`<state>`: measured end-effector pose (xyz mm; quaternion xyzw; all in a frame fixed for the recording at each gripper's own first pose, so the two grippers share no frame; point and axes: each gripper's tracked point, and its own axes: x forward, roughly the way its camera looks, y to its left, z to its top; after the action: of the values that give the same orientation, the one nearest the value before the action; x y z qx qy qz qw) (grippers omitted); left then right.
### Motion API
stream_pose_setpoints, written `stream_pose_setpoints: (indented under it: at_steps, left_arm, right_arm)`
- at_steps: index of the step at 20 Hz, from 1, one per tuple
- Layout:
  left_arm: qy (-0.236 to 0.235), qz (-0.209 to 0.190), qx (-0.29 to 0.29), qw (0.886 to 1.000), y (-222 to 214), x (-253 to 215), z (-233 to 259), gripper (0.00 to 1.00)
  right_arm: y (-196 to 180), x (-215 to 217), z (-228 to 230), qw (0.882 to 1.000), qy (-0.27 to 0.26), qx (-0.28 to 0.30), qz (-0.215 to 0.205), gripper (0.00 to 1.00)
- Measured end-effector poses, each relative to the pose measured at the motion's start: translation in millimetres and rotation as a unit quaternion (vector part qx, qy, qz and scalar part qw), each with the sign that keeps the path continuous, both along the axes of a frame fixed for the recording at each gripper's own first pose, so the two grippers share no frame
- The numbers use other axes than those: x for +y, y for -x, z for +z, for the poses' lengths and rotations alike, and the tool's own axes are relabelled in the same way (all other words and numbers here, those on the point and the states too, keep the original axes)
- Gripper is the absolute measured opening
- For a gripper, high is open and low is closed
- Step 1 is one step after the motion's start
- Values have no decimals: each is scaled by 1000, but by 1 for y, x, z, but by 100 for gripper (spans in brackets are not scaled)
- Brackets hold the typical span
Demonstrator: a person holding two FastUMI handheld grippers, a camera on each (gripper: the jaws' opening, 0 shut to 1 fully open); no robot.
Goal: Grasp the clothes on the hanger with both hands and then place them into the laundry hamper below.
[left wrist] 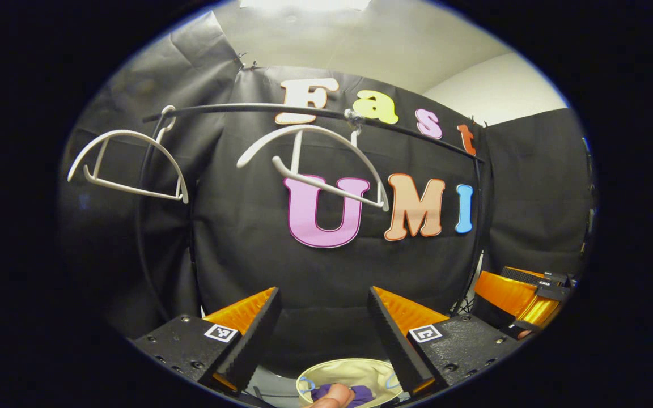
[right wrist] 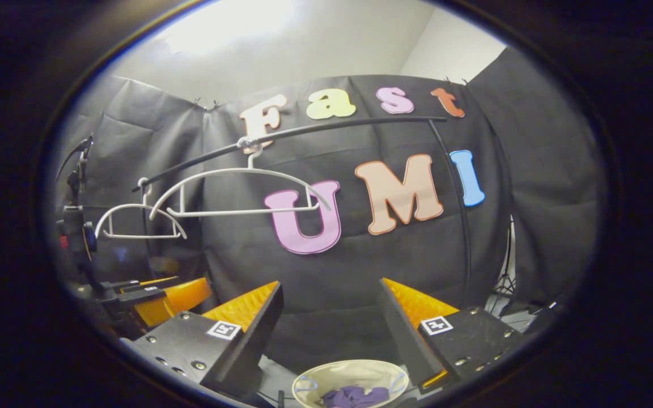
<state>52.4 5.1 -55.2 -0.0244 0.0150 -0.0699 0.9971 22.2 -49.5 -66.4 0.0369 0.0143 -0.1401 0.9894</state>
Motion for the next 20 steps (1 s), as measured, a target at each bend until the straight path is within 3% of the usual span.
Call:
stream_pose_setpoints:
  at_steps: [2, 3, 4, 5, 6, 8, 9, 19, 20]
  left_arm:
    - [-7, -1, -6, 1000, 8, -9, 2, 90]
    - [-8, 4, -10, 1000, 11, -12, 3, 90]
    - [-8, 7, -11, 1000, 13, -16, 3, 89]
    - [-5, 10, -7, 1000, 14, -23, 0, 94]
    - [-3, 7, -3, 1000, 15, -30, -1, 89]
    - [7, -7, -1, 1000, 17, -50, 1, 90]
    - [10, -6, 0, 1000, 17, -54, 2, 90]
    - [14, 25, -9, 1000, 7, -72, 15, 90]
    - [16, 24, -7, 1000, 6, -74, 14, 95]
  right_arm:
    - [13, -4, 3, 1000, 8, -6, 3, 94]
    - [20, -9, 2, 1000, 15, -4, 2, 99]
    - [27, -14, 2, 1000, 19, -1, -2, 97]
    - [35, -18, 4, 1000, 26, -2, -2, 94]
    - [41, -23, 9, 999, 33, -3, -2, 99]
    - [53, -32, 16, 999, 45, -4, -5, 99]
    - [57, -35, 21, 999, 50, -5, -3, 94]
    - [60, -21, 49, 995, 80, 4, 57, 94]
    - [58, -19, 50, 995, 82, 3, 61, 99]
